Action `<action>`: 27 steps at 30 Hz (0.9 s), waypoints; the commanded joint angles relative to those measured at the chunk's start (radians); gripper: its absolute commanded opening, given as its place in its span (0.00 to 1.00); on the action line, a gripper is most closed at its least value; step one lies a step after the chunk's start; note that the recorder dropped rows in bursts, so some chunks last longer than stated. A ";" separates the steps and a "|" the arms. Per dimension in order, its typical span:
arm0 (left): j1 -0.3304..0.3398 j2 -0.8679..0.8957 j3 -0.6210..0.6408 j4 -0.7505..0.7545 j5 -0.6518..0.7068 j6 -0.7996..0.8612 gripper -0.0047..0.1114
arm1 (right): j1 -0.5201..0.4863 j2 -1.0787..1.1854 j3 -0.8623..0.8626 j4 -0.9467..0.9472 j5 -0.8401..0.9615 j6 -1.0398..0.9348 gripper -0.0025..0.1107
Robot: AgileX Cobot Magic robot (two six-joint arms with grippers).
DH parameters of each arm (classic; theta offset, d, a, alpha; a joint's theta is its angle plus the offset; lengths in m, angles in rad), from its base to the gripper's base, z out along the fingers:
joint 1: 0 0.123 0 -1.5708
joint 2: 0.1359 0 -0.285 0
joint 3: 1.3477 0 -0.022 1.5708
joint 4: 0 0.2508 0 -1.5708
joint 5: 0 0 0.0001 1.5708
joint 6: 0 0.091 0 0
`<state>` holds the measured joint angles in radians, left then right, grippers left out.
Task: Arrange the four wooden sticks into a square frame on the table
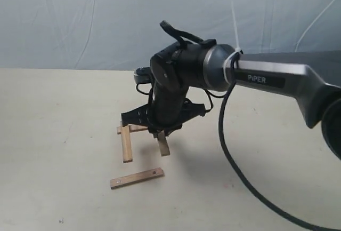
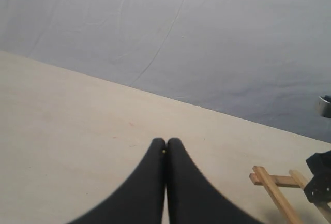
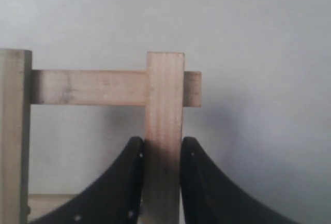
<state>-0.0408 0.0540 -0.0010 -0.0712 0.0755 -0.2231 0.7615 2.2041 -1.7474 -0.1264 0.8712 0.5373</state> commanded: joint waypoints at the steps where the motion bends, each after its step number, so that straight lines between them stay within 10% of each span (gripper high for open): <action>1: 0.000 -0.008 0.001 0.007 0.002 -0.001 0.04 | 0.032 -0.035 0.114 -0.004 -0.119 0.086 0.02; 27: 0.000 -0.008 0.001 0.007 0.006 -0.001 0.04 | 0.051 0.004 0.072 -0.137 -0.086 0.155 0.02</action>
<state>-0.0408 0.0540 -0.0010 -0.0712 0.0809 -0.2231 0.8402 2.2374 -1.6378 -0.2522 0.7269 0.6876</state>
